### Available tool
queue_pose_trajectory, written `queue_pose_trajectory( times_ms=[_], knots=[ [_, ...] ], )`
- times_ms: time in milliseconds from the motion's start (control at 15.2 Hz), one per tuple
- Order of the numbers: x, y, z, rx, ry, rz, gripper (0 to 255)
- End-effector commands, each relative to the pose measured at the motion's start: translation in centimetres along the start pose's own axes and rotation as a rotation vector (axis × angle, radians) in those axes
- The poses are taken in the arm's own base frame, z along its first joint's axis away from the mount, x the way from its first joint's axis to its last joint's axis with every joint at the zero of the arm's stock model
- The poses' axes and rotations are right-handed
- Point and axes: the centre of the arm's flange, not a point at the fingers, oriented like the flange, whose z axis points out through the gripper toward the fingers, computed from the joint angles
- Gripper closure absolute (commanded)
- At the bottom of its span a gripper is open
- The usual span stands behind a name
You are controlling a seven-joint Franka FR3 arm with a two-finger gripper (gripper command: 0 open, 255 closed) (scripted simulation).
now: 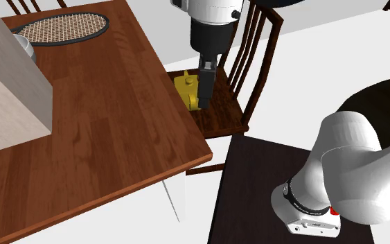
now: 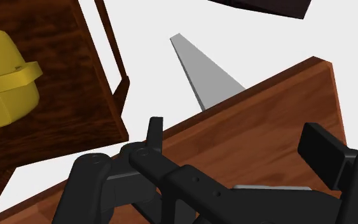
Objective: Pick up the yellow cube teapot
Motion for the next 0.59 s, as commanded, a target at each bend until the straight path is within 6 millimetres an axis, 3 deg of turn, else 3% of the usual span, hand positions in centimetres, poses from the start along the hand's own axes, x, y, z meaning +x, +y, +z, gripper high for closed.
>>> queue_pose_trajectory(
  times_ms=[0,528],
  knots=[
    [0.6,2.1,0.9,-0.003,-0.004,-0.002,0],
    [2.9,11.4,5.2,-0.014,-0.021,-0.006,0]
  ],
)
